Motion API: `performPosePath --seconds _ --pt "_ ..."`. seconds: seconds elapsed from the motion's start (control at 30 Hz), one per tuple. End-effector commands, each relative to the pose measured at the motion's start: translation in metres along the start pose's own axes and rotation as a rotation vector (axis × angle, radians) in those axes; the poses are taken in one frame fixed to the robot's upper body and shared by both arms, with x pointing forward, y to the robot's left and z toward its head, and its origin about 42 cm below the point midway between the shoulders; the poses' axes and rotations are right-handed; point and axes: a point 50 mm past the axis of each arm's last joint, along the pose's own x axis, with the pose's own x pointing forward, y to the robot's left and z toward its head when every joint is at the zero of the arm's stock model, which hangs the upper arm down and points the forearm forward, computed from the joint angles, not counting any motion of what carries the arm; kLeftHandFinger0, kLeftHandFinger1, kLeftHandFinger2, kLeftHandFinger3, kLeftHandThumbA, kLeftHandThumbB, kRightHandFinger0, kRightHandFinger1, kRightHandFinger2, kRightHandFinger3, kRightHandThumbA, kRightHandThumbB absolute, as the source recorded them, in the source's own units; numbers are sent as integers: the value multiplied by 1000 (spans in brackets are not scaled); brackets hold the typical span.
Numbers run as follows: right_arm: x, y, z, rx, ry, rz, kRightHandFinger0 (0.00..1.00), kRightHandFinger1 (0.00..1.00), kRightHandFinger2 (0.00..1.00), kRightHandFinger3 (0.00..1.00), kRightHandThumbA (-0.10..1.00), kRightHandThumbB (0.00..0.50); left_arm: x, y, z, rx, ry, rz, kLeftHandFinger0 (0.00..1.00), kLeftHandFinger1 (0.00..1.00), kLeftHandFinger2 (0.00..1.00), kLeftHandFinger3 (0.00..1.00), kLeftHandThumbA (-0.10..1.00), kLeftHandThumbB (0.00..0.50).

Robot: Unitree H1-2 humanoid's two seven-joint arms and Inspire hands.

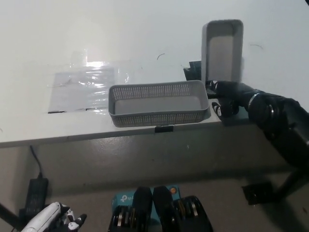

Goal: The robot uses its right hand to pick up the grey box kept on the middle on the desk and place it on top of another box next to it in a right angle

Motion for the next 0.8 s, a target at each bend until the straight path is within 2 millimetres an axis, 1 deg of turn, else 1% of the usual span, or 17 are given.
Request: performPosePath --seconds 0.0,0.03,0.07,0.1,0.13,0.17,0.2,0.23,0.27,0.33,0.37,0.43,0.47,0.5,0.57,0.67,0.77 --pt "2 -20 -8 -323 10 -97 188 290 446 954 -11 80 -6 15 5 35 -22 17 0 0 83 237 616 163" --pt "2 -22 -9 -371 -3 -126 49 141 298 843 -16 65 -6 15 5 27 -22 16 0 0 84 235 601 160" --pt "3 -21 -9 -421 -13 -156 2 20 142 681 -31 64 -8 15 4 24 -20 15 0 0 85 233 590 155" --pt "3 -22 -10 -467 -16 -187 0 3 113 601 -36 62 -7 15 4 24 -20 14 0 0 86 231 586 156" --pt "2 -28 -12 -546 -22 -250 0 7 72 528 -97 2 -7 15 3 19 -17 15 0 0 83 232 587 171" --pt "0 -32 -12 -578 -42 -289 0 43 170 501 -100 0 -8 14 3 23 -15 15 0 0 79 229 596 171" --pt "0 -34 -12 -591 -51 -314 0 94 300 387 -100 0 -8 13 2 25 -17 15 0 0 71 215 598 173" --pt "-2 -40 -14 -605 -88 -420 0 114 343 180 -100 15 -7 13 2 19 -15 14 0 0 70 213 598 176" --pt "-3 -43 -15 -595 -105 -470 0 121 387 43 -100 1 -7 13 1 14 -9 8 0 0 73 219 595 171" --pt "-2 -45 -13 -604 -105 -475 0 153 490 52 -100 11 -9 12 1 13 3 8 0 0 88 252 593 173" --pt "-3 -50 -12 -596 -124 -493 0 148 490 119 -100 148 -9 12 1 22 -1 9 0 0 72 236 607 180" --pt "-6 -55 -9 -584 -152 -536 0 104 451 343 -100 234 -9 12 -1 31 -5 9 0 0 74 248 655 196" --pt "-7 -56 -8 -563 -163 -558 0 122 470 362 -100 290 -9 12 0 21 5 4 0 0 73 274 640 186" --pt "-7 -57 -8 -550 -173 -564 0 133 476 367 -100 319 -9 12 -1 21 1 5 0 0 63 271 616 179" --pt "-8 -59 -7 -510 -202 -581 0 142 470 362 -100 367 -9 12 -1 17 2 4 0 0 64 264 615 187" --pt "-8 -60 -7 -490 -214 -589 0 142 461 352 -100 366 -9 13 0 19 7 3 15 11 85 259 623 191" --pt "-9 -59 -6 -450 -218 -588 0 160 470 366 -100 375 -10 13 1 18 2 2 24 34 131 323 622 190"
